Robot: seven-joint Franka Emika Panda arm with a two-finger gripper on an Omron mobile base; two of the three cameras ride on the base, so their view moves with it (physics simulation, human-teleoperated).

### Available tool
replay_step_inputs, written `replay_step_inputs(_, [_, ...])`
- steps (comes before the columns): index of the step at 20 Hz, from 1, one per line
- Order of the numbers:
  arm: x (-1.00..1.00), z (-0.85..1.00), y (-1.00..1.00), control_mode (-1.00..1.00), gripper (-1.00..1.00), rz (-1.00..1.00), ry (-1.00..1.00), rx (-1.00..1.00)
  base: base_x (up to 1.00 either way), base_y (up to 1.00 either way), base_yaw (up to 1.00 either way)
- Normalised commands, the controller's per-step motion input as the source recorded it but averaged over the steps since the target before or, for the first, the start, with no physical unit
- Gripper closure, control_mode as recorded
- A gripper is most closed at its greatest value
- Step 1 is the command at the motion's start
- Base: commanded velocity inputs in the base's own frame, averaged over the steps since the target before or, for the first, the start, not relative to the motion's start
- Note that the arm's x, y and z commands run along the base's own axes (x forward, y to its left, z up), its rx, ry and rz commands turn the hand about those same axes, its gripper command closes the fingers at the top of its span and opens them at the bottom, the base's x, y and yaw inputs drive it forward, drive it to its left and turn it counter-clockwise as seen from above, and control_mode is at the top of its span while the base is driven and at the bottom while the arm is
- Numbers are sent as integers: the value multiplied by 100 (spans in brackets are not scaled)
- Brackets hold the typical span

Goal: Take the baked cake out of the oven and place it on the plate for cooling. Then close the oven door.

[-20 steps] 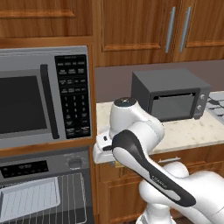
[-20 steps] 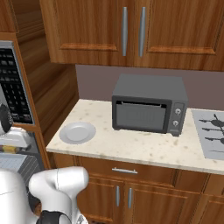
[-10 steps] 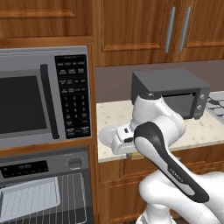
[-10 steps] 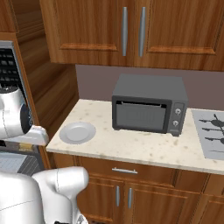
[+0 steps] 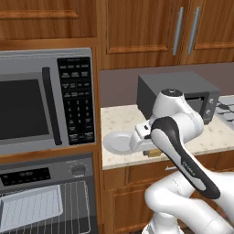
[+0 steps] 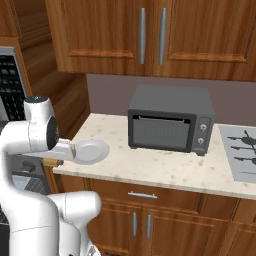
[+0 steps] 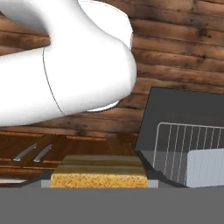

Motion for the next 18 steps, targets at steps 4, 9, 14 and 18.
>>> replay_step_inputs(4, [46, 0, -30, -100, 100, 0, 0, 0, 0, 0, 0])
replay_step_inputs(9, [56, -2, -25, -100, 100, 0, 0, 0, 0, 0, 0])
replay_step_inputs(14, [57, -11, -19, -100, 100, 0, 0, 0, 0, 0, 0])
replay_step_inputs(18, [64, -16, -14, -100, 100, 4, 0, 0, 0, 0, 0])
